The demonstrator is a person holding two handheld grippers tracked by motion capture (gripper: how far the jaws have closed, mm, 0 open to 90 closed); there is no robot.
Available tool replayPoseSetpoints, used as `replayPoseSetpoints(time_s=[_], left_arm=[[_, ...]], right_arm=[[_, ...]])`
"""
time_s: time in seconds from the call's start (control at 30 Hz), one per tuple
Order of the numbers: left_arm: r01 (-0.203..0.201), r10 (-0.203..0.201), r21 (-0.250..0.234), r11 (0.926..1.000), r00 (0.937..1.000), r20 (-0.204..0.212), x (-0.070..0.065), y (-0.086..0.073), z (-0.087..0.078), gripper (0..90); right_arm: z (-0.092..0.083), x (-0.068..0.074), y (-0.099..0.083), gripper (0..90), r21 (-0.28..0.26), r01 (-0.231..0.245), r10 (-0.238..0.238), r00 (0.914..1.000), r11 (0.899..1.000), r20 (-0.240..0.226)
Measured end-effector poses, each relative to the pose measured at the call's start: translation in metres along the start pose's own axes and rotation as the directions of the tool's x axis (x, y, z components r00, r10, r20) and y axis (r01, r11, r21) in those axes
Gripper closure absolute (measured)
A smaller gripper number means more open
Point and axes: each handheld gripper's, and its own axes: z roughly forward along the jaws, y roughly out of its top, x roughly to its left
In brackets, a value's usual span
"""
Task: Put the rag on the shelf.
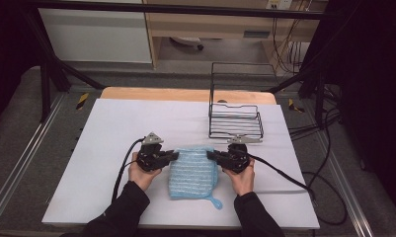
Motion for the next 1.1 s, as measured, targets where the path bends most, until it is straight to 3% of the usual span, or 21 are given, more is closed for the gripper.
replayPoseSetpoints(time_s=[0.57,1.1], left_arm=[[-0.031,0.033,-0.124,0.9918,0.9993,0.015,-0.019,0.014,-0.026,80.3],[-0.076,0.078,-0.232,0.9697,0.9969,0.002,-0.037,0.031,-0.045,80.1]], right_arm=[[-0.030,0.017,0.018,81.0,-0.109,0.074,-0.073,0.9972,0.991,0.015],[-0.059,0.032,0.032,81.1,-0.203,0.136,-0.131,0.9907,0.970,0.036]])
